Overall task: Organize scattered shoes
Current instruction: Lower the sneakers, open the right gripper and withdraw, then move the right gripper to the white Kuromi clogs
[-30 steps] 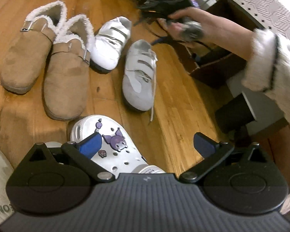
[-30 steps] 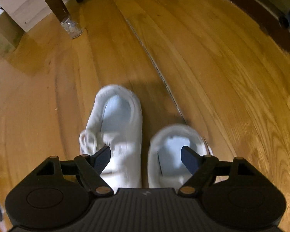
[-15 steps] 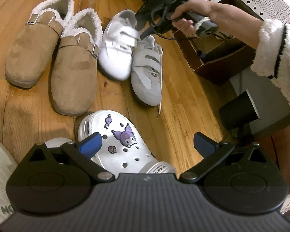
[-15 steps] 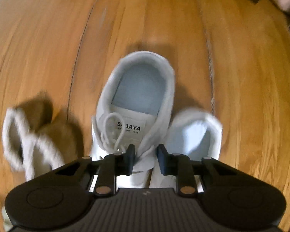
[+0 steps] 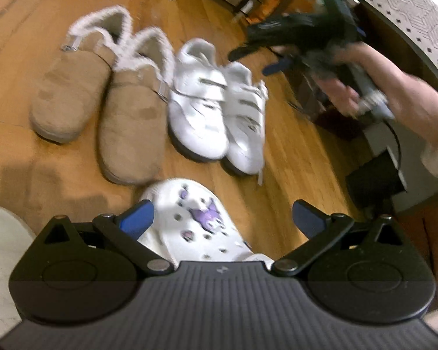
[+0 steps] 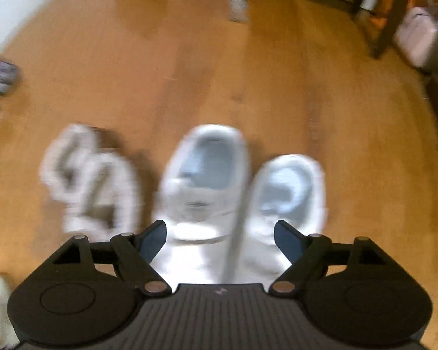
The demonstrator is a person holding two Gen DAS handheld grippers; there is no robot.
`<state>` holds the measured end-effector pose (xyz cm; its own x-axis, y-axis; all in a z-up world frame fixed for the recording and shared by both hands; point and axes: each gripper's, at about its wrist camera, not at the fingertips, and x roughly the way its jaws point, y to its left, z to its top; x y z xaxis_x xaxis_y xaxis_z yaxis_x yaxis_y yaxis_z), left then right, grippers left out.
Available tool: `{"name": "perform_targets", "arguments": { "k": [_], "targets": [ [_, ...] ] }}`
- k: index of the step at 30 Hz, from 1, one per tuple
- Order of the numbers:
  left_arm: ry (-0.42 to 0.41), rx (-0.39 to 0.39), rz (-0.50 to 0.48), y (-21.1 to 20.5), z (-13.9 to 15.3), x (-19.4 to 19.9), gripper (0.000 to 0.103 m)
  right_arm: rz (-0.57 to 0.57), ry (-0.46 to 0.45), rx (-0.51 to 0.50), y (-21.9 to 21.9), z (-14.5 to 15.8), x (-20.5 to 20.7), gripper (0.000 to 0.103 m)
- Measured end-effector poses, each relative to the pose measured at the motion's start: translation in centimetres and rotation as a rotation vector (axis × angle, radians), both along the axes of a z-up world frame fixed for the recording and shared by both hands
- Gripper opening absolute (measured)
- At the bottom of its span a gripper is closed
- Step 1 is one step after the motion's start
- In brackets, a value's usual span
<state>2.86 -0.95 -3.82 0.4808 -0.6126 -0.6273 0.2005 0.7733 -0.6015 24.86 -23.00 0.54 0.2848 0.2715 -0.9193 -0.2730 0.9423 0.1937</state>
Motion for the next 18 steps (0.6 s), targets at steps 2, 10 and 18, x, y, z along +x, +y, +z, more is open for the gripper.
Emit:
{"name": "perform_targets", "arguments": {
  "k": [2, 10, 18],
  "targets": [
    [0.002, 0.012, 0.032, 0.9, 0.0, 0.1, 0.103, 0.074, 0.077, 0.036, 1.4, -1.2, -1.3, 0.081],
    [0.006, 0.072, 0.125, 3.7, 0.0, 0.4, 0.103, 0.130, 0.263, 0.021, 7.5, -9.7, -3.3, 0.043],
    [0.043, 0.092, 0.106, 4.3, -0.4, 0.4, 0.103, 0.162, 0.094, 0.086, 6.6, -6.1, -2.9, 0.045]
  ]
}}
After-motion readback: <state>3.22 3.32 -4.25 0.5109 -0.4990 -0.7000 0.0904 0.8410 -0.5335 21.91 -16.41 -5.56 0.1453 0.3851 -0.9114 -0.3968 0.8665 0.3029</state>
